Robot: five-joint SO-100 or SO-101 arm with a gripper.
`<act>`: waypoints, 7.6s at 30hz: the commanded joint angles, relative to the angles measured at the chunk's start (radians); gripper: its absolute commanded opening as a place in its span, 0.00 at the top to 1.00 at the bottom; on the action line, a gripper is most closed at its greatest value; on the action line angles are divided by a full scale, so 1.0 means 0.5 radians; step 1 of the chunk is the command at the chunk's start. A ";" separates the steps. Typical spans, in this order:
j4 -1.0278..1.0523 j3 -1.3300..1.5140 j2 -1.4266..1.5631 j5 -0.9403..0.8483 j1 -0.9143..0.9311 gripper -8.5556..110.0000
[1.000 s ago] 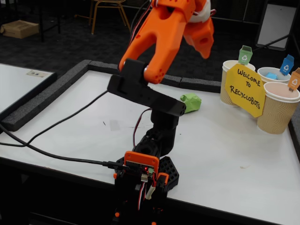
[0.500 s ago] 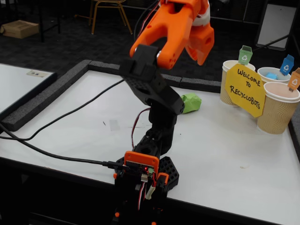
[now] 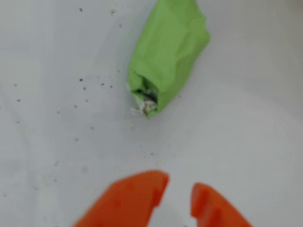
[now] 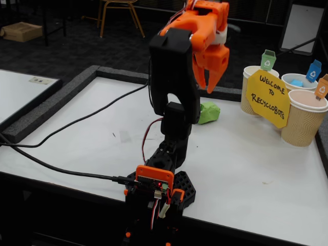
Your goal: Sort rubbish by color.
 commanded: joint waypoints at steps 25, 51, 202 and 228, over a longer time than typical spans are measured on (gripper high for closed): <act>-0.368 -0.439 -0.574 0.249 0.031 0.76; -0.761 -0.466 -0.923 0.399 0.172 0.93; -0.061 -0.245 1.175 0.497 0.561 0.93; 0.098 0.043 1.678 2.255 0.328 0.93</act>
